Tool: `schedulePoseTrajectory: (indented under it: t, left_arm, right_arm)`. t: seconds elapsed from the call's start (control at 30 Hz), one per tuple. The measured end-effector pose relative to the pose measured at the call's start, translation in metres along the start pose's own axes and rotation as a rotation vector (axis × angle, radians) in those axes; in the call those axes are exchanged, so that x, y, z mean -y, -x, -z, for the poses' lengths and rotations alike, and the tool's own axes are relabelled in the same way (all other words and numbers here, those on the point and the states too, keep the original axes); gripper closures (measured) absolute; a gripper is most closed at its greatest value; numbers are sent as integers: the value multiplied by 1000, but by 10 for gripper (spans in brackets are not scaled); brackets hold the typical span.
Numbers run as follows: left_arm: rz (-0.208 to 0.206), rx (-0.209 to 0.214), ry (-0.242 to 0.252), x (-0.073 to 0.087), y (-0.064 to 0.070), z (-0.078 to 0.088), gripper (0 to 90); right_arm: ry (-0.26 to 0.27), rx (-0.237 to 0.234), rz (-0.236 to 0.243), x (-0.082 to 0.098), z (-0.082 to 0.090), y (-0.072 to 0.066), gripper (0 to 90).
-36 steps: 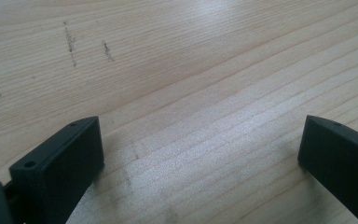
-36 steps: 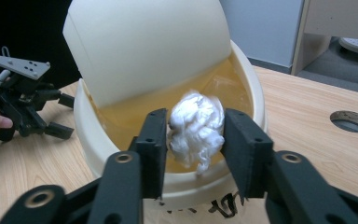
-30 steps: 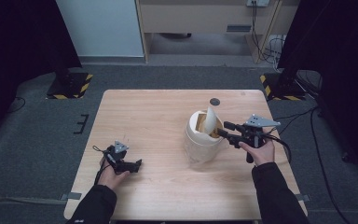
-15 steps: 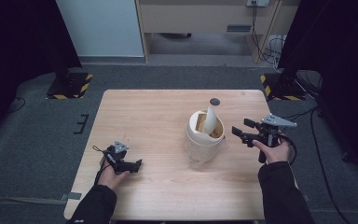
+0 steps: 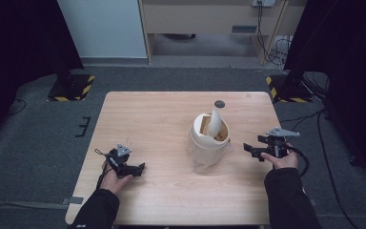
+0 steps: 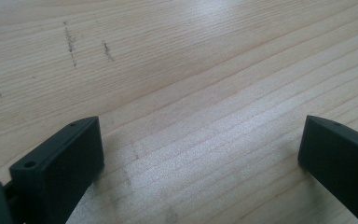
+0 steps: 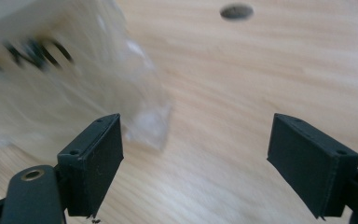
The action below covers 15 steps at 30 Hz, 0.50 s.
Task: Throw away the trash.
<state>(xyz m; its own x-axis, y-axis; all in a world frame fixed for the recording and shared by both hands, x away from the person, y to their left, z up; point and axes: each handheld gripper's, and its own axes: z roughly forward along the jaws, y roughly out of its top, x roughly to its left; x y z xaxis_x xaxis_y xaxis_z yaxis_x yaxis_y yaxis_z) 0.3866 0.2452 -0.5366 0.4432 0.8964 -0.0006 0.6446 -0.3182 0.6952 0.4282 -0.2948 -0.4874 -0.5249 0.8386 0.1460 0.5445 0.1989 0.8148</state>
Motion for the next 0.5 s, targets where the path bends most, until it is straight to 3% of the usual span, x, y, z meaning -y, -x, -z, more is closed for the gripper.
schedulePoseTrajectory:
  t: [0.3, 0.5]
  left_arm:
    - [0, 0, 0, 0, 0, 0, 0]
    - [0, 0, 0, 0, 0, 0, 0]
  right_arm:
    - [-148, 81, 25, 26, -9, 16, 161]
    - [-179, 118, 21, 34, -9, 24, 155]
